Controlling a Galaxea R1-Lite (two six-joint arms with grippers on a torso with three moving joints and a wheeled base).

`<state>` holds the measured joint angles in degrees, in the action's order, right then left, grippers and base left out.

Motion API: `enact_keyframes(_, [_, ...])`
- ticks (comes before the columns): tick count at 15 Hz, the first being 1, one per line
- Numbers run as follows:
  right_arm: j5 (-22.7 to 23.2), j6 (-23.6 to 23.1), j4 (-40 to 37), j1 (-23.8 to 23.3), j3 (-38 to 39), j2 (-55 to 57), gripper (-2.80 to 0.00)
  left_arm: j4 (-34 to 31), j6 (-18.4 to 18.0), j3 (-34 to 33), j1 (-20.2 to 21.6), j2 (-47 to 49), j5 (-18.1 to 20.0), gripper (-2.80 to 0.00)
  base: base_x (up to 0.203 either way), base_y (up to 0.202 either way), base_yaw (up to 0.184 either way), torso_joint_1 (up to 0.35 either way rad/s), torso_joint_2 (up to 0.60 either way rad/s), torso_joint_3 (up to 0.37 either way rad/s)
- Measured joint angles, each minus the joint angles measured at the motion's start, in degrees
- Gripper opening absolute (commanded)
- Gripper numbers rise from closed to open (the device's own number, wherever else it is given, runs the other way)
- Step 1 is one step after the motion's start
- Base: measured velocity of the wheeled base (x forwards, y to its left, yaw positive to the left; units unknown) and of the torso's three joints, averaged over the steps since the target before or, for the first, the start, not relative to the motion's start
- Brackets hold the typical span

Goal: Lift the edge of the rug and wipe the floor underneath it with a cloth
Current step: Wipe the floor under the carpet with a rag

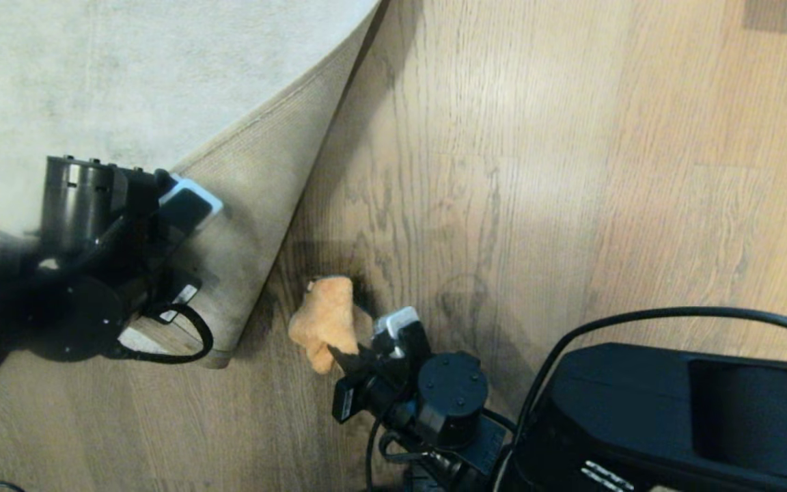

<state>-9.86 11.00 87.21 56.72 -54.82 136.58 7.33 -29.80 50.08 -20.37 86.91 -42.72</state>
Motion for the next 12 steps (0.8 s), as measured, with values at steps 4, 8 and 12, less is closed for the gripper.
enact_keyframes(4, [0.20, -0.23, -0.04, -4.77, -2.76, -0.75, -2.80, 0.09, 0.11, -0.81, -0.07, -0.09, -0.02, -2.80, 0.000, 0.000, 0.000, 0.000, 0.00, 0.000])
enact_keyframes(8, [0.34, -0.51, -2.63, -8.83, -7.70, -2.99, -2.80, 0.02, 0.10, -0.88, -0.10, -0.09, 0.00, -2.80, 0.000, 0.000, 0.000, 0.000, 0.00, 0.000])
enact_keyframes(12, [0.35, -0.59, -5.13, -12.26, -10.69, -6.27, -2.80, 0.02, 0.09, -0.92, -0.18, -0.06, -0.02, -2.80, 0.000, 0.000, 0.000, 0.000, 0.00, 0.000])
